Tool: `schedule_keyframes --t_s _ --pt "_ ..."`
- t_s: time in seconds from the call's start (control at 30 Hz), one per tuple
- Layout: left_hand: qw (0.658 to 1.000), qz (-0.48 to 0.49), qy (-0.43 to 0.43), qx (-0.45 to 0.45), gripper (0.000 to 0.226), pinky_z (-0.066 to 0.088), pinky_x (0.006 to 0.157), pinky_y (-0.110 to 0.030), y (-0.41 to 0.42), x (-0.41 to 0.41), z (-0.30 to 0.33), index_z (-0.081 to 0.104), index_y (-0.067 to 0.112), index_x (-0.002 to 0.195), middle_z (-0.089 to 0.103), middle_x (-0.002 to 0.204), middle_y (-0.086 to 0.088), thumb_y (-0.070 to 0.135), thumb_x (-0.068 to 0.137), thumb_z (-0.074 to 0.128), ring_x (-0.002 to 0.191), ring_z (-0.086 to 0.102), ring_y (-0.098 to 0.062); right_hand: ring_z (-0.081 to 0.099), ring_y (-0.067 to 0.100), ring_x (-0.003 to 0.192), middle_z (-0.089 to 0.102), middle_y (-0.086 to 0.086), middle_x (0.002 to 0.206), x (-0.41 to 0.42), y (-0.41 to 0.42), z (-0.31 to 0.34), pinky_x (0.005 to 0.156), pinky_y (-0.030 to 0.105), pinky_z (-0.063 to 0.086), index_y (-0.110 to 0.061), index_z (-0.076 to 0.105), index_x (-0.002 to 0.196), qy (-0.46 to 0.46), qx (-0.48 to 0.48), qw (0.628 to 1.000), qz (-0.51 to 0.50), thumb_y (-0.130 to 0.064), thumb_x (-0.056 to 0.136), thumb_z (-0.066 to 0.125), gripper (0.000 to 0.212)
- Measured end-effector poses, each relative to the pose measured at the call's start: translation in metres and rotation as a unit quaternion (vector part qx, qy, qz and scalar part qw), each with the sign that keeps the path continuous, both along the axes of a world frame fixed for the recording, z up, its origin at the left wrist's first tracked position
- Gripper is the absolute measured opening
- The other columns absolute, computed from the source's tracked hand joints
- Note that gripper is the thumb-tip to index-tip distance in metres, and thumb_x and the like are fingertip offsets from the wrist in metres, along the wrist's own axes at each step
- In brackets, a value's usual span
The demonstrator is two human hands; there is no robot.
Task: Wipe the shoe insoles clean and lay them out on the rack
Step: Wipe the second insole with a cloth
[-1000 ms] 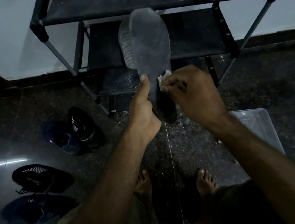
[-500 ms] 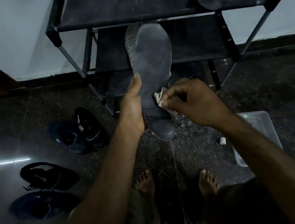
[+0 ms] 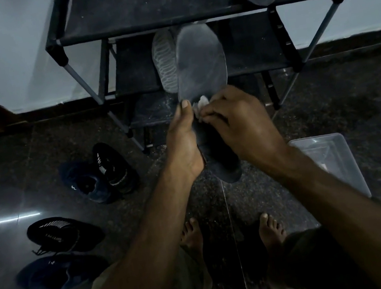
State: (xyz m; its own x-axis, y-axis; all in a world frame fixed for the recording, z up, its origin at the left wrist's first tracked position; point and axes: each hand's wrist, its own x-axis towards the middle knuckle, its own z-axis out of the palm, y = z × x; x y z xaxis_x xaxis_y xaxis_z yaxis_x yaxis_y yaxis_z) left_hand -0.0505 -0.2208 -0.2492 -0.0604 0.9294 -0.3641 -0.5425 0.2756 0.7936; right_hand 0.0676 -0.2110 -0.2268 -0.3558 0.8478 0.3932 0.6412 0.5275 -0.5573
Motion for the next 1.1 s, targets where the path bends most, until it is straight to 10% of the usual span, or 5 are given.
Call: schedule_keyframes --t_s 0.2,0.4,0.63,0.77,1.1 --pt "1.0 0.017 0.023 -0.011 0.057 0.036 0.112 -0.05 0.0 0.008 -0.002 0.048 0.01 0.14 0.055 0.14 -0.013 0.044 0.095 0.054 0.13 0.051 -0.028 0.055 0.009 0.084 0.066 0.006 0.092 0.019 0.017 -0.006 0.073 0.016 0.045 -0.011 0.074 0.094 0.028 -0.014 0.995 -0.096 -0.019 0.093 0.062 0.015" --pt "1.0 0.018 0.003 -0.026 0.038 0.045 0.106 -0.039 -0.002 0.005 0.0 0.054 0.01 0.133 0.062 0.129 -0.014 0.029 0.105 0.038 0.122 0.059 -0.025 0.057 0.018 0.079 0.061 0.006 0.087 -0.007 -0.004 -0.001 0.065 0.035 0.051 -0.007 0.074 0.092 -0.003 0.005 1.0 -0.018 -0.02 0.097 0.054 0.024" --pt "0.999 0.0 0.044 -0.009 0.038 0.036 0.113 -0.049 -0.004 0.019 -0.004 0.05 0.011 0.137 0.057 0.137 -0.013 0.027 0.105 0.038 0.13 0.052 -0.027 0.055 0.015 0.085 0.066 0.005 0.089 0.023 0.026 -0.009 0.076 0.022 0.043 -0.013 0.075 0.093 0.006 0.011 0.994 -0.112 -0.02 0.092 0.064 0.013" --pt "0.998 -0.02 0.066 0.009 0.031 0.048 0.103 -0.031 -0.005 0.021 -0.007 0.055 0.021 0.13 0.065 0.127 -0.001 0.023 0.106 0.034 0.12 0.06 -0.014 0.049 0.007 0.081 0.063 0.004 0.085 0.009 0.017 -0.003 0.072 0.013 0.036 -0.009 0.075 0.092 0.035 0.025 0.998 -0.056 -0.016 0.089 0.065 0.012" --pt "0.994 -0.05 0.094 0.002 0.04 0.041 0.106 -0.024 -0.01 0.029 -0.004 0.041 0.015 0.144 0.052 0.143 -0.002 0.021 0.105 0.039 0.127 0.05 -0.007 0.06 0.015 0.083 0.069 0.0 0.087 0.026 0.031 -0.002 0.074 0.042 0.048 -0.018 0.076 0.092 0.025 0.033 0.996 -0.083 -0.027 0.091 0.063 0.016"
